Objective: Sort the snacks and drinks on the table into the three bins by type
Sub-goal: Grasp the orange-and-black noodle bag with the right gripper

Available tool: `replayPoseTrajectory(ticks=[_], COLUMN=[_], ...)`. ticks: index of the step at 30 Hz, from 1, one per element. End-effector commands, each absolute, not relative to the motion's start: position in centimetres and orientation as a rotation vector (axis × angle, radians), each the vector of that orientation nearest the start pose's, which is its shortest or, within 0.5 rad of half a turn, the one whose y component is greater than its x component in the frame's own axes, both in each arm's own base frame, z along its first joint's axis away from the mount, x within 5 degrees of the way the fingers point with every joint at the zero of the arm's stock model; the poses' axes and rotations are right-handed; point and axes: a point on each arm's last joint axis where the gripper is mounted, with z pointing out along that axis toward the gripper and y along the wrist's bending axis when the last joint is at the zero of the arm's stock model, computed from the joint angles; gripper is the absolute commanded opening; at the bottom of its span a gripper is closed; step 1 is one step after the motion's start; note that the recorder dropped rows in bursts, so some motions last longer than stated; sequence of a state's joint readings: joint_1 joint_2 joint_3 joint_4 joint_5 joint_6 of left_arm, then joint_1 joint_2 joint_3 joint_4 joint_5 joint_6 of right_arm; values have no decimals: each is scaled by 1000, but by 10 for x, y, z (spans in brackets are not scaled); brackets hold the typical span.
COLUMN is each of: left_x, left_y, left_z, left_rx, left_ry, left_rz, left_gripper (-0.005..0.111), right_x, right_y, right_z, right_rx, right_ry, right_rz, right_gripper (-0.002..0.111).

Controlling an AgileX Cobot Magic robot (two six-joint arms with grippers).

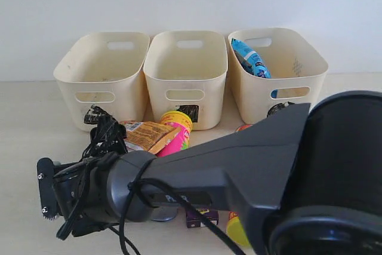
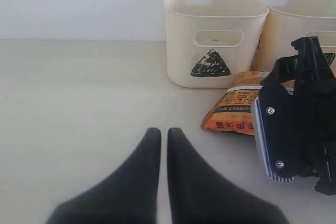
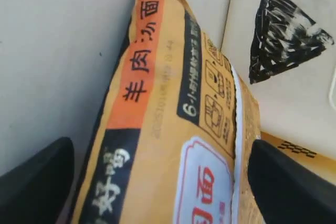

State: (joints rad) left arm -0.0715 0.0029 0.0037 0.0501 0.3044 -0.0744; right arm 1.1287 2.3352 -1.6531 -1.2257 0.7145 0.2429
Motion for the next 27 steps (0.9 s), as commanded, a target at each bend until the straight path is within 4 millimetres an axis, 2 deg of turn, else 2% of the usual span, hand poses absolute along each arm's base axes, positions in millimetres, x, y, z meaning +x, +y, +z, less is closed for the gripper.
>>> replayPoseTrajectory(ticks=[1, 4, 6, 8, 11, 13, 14, 18, 20, 27], left_x=[54, 54, 54, 54, 54, 54, 54, 54, 54, 54], left_y=[-3, -3, -3, -3, -3, -3, -3, -3, -3, -3], left_z=[186, 186, 186, 186, 186, 186, 186, 186, 186, 186], left_rx=[19, 19, 19, 19, 19, 19, 19, 19, 19, 19], left_ry=[1780, 1780, 1780, 1780, 1780, 1780, 1780, 1780, 1780, 1780], left_rz=[-66, -66, -66, -66, -66, -66, -66, -66, -66, -66], left_gripper=[4, 4, 4, 4, 4, 4, 4, 4, 4, 4], right_x=[269, 280, 285, 285, 285, 286, 287, 287, 287, 275], right_y=[418, 410, 407, 407, 407, 405, 403, 400, 400, 403], right_z=[122, 112, 109, 107, 107, 108, 108, 116, 125, 175], right_rx=[-1792, -1792, -1793, -1798, -1799, -1791, -1788, -1777, -1754, -1694], right_ry=[1450, 1485, 1492, 1481, 1476, 1486, 1494, 1493, 1495, 1435], right_rz=[-715, -740, -753, -768, -771, -794, -826, -880, -883, -849], right_gripper=[81, 81, 77, 70, 55, 26, -1, 1, 1, 0])
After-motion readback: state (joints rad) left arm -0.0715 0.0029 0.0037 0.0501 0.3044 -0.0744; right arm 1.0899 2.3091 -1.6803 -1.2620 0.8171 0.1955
